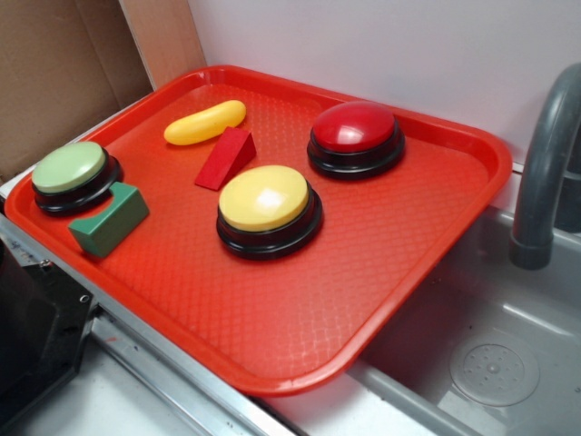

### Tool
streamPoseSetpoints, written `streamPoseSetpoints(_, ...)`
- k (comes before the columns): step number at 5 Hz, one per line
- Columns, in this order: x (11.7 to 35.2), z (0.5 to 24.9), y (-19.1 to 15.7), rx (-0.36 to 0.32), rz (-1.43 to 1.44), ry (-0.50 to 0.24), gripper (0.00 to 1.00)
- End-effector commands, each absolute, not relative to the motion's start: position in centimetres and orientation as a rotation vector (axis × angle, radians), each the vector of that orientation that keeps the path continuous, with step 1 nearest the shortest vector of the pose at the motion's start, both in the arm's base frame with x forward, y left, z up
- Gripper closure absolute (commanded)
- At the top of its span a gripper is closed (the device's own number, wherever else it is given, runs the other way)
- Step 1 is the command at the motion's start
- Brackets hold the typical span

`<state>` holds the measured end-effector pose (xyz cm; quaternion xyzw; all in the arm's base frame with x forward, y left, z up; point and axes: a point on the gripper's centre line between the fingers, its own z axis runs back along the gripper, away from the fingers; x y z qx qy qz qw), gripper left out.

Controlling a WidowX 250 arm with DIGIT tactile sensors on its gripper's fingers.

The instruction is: Push the yellow button.

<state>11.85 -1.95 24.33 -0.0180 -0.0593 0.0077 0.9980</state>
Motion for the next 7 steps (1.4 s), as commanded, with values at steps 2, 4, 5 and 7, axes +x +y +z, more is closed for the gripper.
streamPoseSetpoints(2, 16.6, 20.3, -2.8, 0.010, -0.157, -0.095, 0.00)
streamPoseSetpoints(4, 21.2, 13.0, -5.2, 0.045, -0.289, -0.118, 0.00)
streamPoseSetpoints(5, 21.4, 9.9, -5.2, 0.042, -0.301, -0.088, 0.00)
streamPoseSetpoints(7, 24.2, 4.7, -5.8, 0.037, -0.359, -0.052, 0.00)
